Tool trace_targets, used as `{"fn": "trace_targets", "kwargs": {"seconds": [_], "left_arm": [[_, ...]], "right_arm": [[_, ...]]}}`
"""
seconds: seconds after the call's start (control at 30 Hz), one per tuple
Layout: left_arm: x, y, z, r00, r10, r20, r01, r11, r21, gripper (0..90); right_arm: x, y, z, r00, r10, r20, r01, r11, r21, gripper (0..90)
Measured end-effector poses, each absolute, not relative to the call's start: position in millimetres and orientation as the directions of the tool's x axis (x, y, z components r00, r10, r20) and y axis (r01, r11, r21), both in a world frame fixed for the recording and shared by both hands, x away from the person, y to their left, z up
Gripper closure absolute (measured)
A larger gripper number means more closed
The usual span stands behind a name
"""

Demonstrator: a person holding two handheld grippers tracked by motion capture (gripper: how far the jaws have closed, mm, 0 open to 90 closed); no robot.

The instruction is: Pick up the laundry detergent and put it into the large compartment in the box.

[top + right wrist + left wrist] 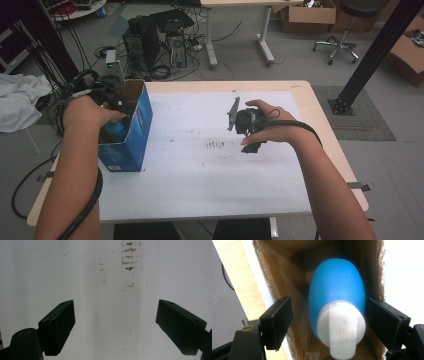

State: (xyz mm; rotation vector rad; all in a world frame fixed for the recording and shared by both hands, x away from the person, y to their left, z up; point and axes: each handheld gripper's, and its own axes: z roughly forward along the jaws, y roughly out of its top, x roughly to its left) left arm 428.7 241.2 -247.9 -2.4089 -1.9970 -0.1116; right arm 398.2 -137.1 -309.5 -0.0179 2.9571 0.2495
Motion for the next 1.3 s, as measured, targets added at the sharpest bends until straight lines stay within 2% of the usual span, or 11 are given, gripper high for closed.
{"fn": "trace_targets", "kwargs": {"seconds": [0.43,1.3], "left_arm": [[426.0,242.5,-234.9,0.187,0.981,0.055,0.981,-0.189,0.051,17.2],[421.4,229.1,-214.4,0.278,0.956,0.095,0.958,-0.283,0.044,1.8]], "right_arm": [[397.5,-136.3,-306.5,-0.984,0.001,-0.176,-0.028,0.986,0.163,16.1],[396.5,-136.2,-295.7,-0.983,0.006,-0.183,-0.022,0.989,0.148,16.1]]}}
